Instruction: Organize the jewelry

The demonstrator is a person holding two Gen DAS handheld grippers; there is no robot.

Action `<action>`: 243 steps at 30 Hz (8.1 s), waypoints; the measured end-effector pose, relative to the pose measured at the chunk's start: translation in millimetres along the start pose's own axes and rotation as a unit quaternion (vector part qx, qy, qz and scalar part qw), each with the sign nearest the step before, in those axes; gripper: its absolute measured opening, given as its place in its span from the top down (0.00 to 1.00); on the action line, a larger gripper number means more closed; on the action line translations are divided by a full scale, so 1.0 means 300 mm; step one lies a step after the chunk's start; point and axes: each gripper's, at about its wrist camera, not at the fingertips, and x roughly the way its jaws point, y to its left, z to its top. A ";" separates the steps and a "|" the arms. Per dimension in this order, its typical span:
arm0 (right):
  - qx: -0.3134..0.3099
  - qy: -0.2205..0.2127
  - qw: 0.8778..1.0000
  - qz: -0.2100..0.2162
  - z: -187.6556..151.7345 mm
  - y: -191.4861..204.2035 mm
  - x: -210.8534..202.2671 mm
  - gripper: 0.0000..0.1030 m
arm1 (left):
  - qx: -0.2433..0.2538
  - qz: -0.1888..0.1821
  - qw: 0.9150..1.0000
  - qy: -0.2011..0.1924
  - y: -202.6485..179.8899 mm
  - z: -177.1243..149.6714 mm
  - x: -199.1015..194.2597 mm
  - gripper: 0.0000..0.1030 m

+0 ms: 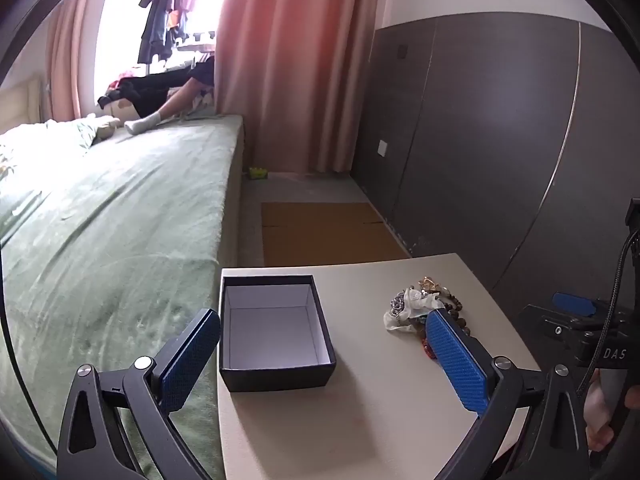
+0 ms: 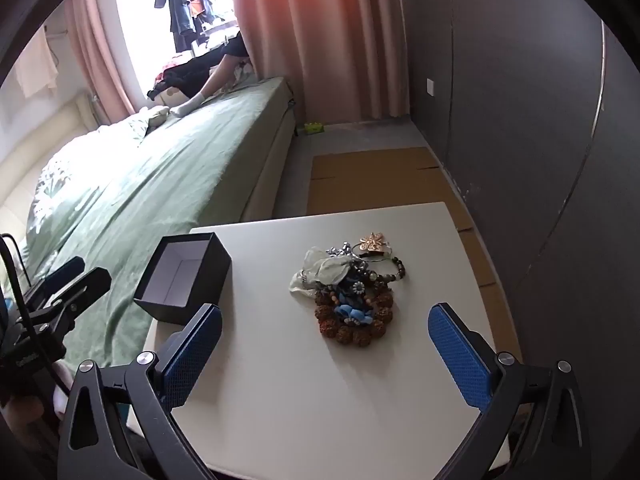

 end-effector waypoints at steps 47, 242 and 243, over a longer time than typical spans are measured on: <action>-0.011 0.004 1.000 -0.027 -0.022 0.144 0.002 0.00 | 0.008 0.003 1.000 -0.008 -0.022 -0.006 0.017 0.00; 0.153 0.102 0.973 0.141 0.102 0.089 0.328 0.36 | -0.135 -0.035 0.986 0.091 0.098 0.096 0.257 0.42; 0.159 0.101 0.973 0.136 0.097 0.064 0.326 0.36 | -0.129 -0.038 0.987 0.093 0.080 0.097 0.264 0.42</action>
